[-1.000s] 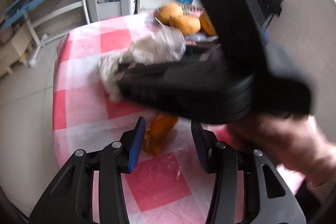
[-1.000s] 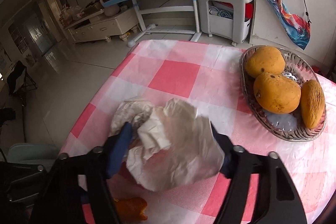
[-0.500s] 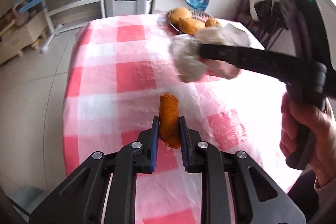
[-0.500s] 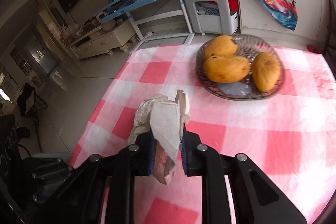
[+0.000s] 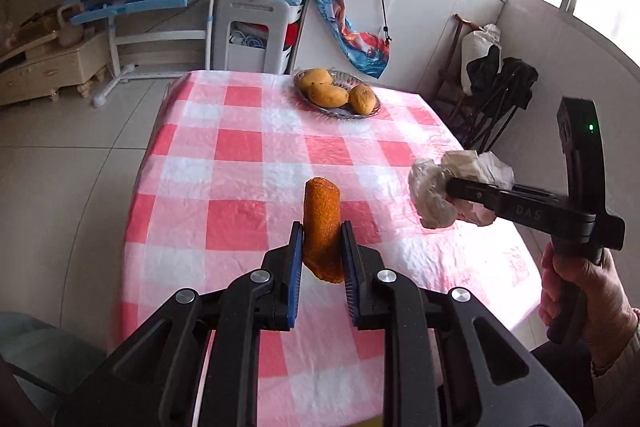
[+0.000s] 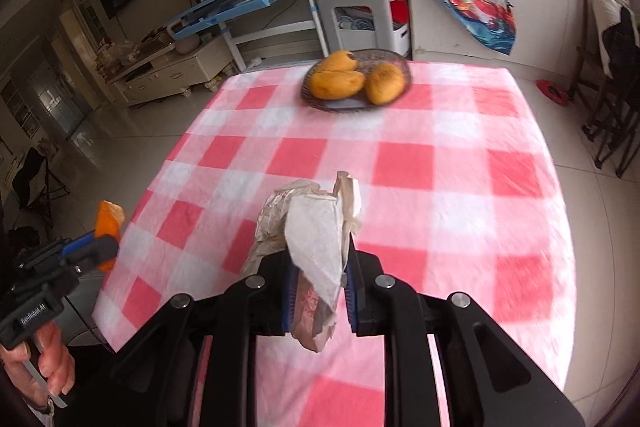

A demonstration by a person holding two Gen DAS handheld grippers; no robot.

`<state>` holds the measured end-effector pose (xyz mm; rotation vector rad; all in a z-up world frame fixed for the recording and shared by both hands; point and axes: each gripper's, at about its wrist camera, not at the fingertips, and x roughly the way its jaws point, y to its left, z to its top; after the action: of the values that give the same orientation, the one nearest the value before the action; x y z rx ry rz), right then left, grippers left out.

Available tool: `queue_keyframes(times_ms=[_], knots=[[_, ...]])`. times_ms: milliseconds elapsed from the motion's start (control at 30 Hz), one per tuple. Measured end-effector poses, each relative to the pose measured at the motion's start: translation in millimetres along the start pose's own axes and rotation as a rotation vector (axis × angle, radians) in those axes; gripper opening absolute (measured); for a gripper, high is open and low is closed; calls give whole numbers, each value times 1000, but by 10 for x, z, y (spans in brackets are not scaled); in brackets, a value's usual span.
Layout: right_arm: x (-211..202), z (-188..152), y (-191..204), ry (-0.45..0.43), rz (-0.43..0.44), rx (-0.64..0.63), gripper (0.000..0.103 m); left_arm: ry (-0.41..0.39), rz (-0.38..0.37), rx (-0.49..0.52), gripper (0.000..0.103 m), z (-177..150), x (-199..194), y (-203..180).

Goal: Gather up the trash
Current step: 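Lift the paper and snack piece above the table with both tools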

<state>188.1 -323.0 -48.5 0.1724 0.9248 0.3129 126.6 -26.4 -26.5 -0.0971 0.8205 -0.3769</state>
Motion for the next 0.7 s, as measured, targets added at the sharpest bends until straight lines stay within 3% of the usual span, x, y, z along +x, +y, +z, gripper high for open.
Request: queue_keyframes(times_ms=[400,700], knots=[[-48,-81,-355,-32,-43,91,20,-6,50,-21,18,-117,48,-72],[34,-112,-291,-4,-60,62,21,-18,60,-3,18,-104,26,-127]])
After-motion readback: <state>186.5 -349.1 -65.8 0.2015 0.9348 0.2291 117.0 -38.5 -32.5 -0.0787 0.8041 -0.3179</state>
